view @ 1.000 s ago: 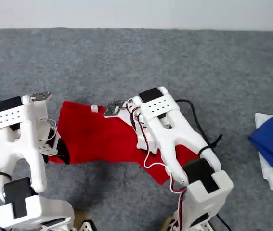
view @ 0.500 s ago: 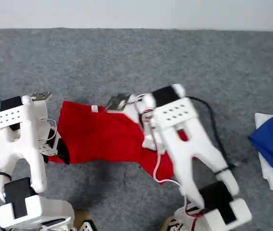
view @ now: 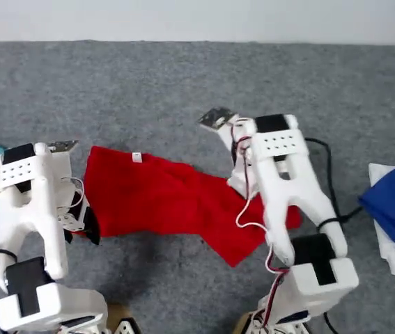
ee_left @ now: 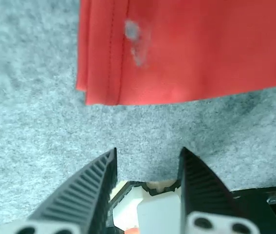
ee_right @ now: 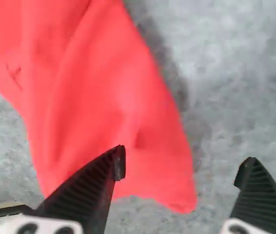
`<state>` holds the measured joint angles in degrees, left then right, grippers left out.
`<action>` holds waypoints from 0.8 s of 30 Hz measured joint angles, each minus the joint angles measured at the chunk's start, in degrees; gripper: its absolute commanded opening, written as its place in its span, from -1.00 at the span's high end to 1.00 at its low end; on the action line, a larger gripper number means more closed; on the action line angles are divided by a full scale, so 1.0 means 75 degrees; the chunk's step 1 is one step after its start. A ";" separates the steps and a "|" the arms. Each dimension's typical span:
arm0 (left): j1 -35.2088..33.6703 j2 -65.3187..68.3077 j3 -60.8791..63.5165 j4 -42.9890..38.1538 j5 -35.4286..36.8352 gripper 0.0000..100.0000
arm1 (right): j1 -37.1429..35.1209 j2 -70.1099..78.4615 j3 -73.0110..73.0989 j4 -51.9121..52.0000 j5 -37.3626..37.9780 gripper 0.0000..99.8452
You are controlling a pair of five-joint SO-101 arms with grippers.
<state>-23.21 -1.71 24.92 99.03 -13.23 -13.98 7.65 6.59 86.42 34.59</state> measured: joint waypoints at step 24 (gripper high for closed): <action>0.0000 -0.0023 0.0023 0.0000 0.0000 0.65 | -0.3036 -0.0621 0.1688 0.0633 -0.0645 0.28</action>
<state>-23.21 -1.89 25.10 99.03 -13.23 -36.75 2.99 19.25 91.16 29.76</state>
